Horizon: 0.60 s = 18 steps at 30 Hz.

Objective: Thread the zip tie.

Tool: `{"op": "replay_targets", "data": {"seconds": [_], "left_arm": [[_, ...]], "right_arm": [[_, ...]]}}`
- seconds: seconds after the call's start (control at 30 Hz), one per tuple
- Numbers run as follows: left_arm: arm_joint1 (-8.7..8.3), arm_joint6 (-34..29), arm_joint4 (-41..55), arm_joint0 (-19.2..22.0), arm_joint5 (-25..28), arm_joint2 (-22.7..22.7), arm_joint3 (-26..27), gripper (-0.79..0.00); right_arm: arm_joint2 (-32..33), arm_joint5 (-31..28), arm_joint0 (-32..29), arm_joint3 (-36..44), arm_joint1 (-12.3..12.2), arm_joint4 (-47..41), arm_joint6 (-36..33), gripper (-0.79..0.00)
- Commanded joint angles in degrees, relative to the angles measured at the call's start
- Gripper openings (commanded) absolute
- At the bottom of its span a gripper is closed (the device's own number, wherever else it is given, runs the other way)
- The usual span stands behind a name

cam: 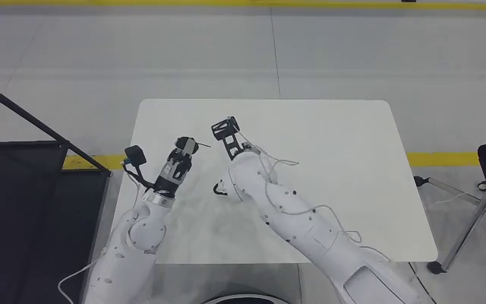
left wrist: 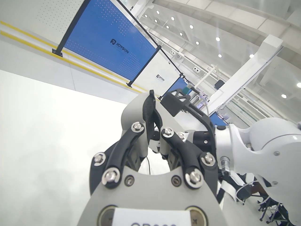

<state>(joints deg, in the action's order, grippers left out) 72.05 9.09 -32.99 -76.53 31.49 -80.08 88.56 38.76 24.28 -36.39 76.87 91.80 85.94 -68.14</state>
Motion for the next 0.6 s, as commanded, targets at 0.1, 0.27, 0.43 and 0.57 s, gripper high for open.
{"op": "replay_targets", "data": {"seconds": [0.1, 0.27, 0.43, 0.57], "left_arm": [[-0.33, -2.9, -1.2, 1.1, 3.9, -0.4, -0.5, -0.785], [-0.78, -6.9, -1.9, 2.3, 8.0, -0.9, -0.9, -0.785], [-1.22, -10.7, -3.0, 3.6, 12.7, -0.8, -1.6, -0.785], [-1.52, -13.0, -3.8, 4.3, 15.5, -0.5, -2.1, -0.785]], "right_arm": [[5.7, -3.5, -9.7, 15.0, -2.9, 8.7, -0.3, -0.785], [12.7, -12.5, -21.4, 30.5, -5.7, 11.0, 3.8, -0.785], [19.9, -25.1, -32.2, 42.3, -7.9, 6.6, 11.2, -0.785], [26.3, -36.1, -38.6, 47.7, -9.3, -0.4, 17.9, -0.785]]}}
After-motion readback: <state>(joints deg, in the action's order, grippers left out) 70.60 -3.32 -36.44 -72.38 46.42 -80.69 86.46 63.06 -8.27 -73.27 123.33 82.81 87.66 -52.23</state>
